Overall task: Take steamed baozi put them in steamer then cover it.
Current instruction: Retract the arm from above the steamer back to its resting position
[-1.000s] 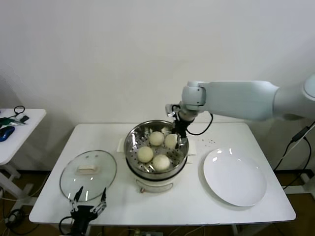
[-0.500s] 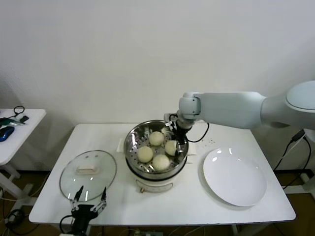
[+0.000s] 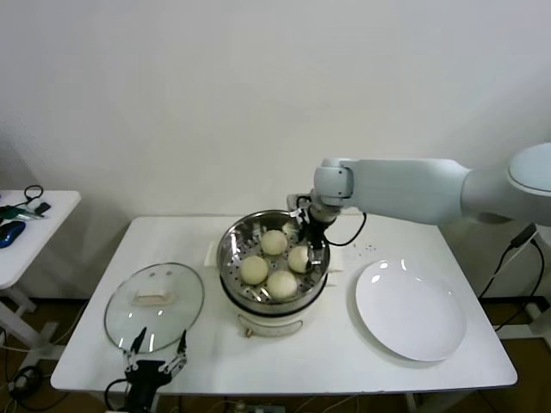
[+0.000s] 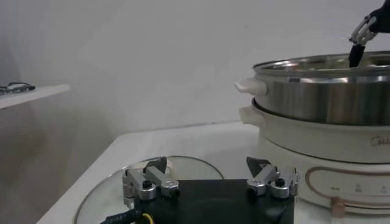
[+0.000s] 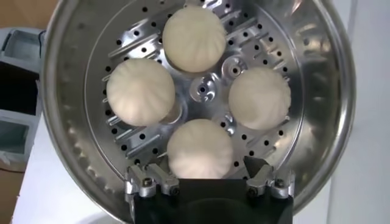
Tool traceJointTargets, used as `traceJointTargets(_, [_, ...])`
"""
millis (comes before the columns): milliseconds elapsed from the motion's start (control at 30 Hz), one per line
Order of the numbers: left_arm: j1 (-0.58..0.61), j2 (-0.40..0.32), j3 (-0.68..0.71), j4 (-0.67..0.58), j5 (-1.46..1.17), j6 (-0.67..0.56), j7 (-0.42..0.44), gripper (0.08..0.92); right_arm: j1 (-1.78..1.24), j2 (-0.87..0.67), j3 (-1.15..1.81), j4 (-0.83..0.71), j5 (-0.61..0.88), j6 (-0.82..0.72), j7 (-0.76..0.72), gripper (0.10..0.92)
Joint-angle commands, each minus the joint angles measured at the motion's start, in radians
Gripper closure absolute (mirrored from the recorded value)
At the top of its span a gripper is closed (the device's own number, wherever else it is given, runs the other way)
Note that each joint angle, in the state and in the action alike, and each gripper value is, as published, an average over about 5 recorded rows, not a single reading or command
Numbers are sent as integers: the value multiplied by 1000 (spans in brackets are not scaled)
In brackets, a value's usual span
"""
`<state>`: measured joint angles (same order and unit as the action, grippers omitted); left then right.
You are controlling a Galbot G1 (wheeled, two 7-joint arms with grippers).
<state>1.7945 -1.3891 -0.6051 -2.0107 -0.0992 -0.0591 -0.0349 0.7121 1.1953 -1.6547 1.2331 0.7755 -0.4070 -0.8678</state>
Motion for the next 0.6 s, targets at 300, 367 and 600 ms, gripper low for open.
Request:
traceJointTargets(300, [-3,3,-11,-12,13,7,-1,177,61,-287,112,132,94,236,183,203])
traceJointTargets(367, [-4,2,-14,-12,18,8,-2,177,50,-340,128,165,89,272,222,203])
traceJointTargets(600, [-2,-6,-29,-36,80,6,-11,177,-240,-581,392,278,19,392,477,203])
